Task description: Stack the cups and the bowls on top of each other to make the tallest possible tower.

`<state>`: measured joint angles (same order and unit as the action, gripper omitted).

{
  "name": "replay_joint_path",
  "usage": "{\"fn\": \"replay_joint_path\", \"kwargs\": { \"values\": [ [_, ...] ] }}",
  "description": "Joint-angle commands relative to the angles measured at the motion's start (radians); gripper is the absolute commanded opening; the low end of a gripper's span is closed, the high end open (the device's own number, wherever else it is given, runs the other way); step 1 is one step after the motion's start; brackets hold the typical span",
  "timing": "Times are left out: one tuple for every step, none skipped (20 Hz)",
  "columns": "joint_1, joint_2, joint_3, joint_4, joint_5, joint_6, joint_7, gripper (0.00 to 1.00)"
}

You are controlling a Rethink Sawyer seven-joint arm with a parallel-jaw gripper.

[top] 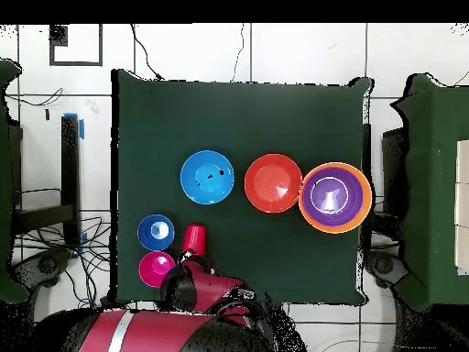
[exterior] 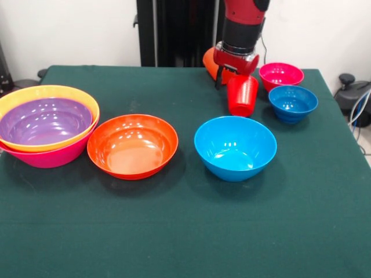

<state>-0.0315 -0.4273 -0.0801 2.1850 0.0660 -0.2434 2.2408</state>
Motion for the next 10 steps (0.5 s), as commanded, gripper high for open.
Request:
{"fn": "replay_joint_path", "kwargs": {
  "values": [
    [-0.009,0.039,0.047,-0.112,-0.012,-0.026,0.105,1.0],
    [-0.023,0.029,0.049,-0.11,-0.025,-0.018,0.095,1.0],
    [-0.032,0.023,0.05,-0.108,-0.034,-0.015,0.091,1.0],
    [-0.051,0.012,0.058,-0.102,-0.049,-0.007,0.085,1.0],
    [-0.058,0.004,0.06,-0.098,-0.055,-0.001,0.083,1.0],
    [-0.069,-0.009,0.063,-0.092,-0.063,0.01,0.079,1.0],
    [-0.072,-0.018,0.063,-0.088,-0.066,0.017,0.077,1.0],
    [-0.072,-0.021,0.062,-0.088,-0.066,0.021,0.078,1.0],
    [-0.072,-0.023,0.061,-0.087,-0.066,0.025,0.078,1.0],
    [-0.072,-0.025,0.061,-0.086,-0.066,0.029,0.079,1.0]
  ]
}}
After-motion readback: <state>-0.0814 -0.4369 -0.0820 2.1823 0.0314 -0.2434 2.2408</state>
